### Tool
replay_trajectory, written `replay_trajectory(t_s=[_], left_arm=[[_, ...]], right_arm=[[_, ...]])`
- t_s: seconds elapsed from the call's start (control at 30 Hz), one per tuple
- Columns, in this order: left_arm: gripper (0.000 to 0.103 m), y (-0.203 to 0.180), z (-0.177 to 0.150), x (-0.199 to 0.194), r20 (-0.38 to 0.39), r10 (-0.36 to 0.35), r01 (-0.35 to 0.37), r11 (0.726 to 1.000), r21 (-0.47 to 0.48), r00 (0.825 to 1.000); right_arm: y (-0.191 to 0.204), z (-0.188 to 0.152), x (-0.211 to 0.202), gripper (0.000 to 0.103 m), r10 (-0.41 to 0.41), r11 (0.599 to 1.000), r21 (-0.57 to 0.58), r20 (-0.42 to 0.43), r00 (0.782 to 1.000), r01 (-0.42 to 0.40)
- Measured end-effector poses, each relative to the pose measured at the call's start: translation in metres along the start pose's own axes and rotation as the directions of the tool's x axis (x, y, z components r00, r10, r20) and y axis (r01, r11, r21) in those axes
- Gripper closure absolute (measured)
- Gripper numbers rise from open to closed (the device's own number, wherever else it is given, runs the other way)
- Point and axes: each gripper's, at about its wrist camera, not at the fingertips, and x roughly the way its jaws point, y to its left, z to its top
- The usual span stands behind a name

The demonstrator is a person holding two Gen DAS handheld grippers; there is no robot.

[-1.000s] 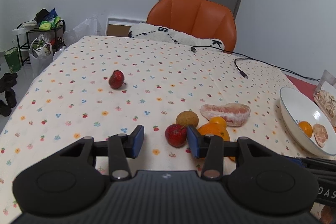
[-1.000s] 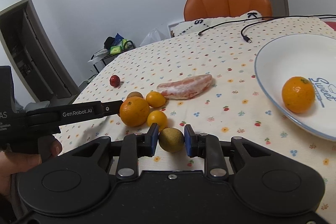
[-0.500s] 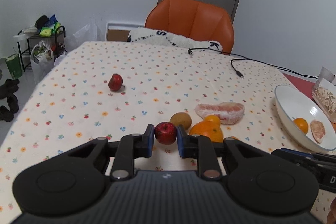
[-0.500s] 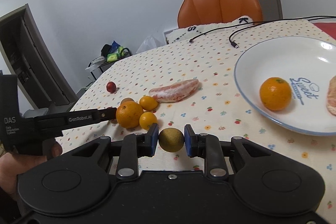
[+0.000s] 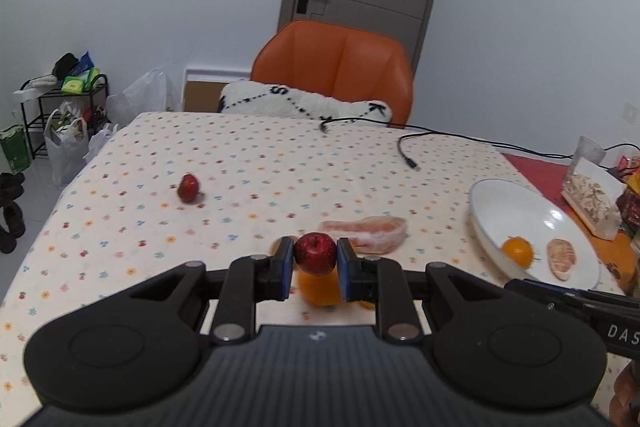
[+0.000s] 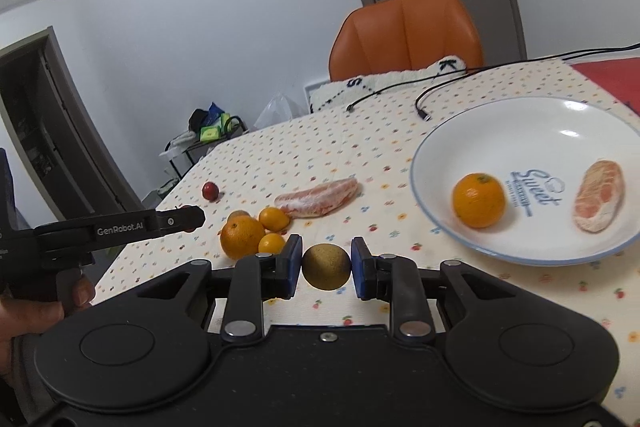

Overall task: Organize fruits
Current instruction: 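Carry the apple and the brown fruit over the white plate with both grippers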

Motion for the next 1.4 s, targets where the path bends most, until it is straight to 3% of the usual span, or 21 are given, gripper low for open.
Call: replay_trajectory(t_s=[0.87,1.4], left_arm=[[0.082,-0.097,-0.007,0.005,-0.013,-0.142,0.143,0.985,0.097,0.990],[0.082,-0.137,0.006,0.035,-0.026,-0.197,0.199,0.969,0.147,0.980]], right_arm=[[-0.064,0.001,-0.067,0.078,-0.107,0.991,0.090,0.110,0.988,0.098],[-0.094,0.010,-0.066,0.078,-0.158,0.982,0.123,0.129,0.979,0.142]])
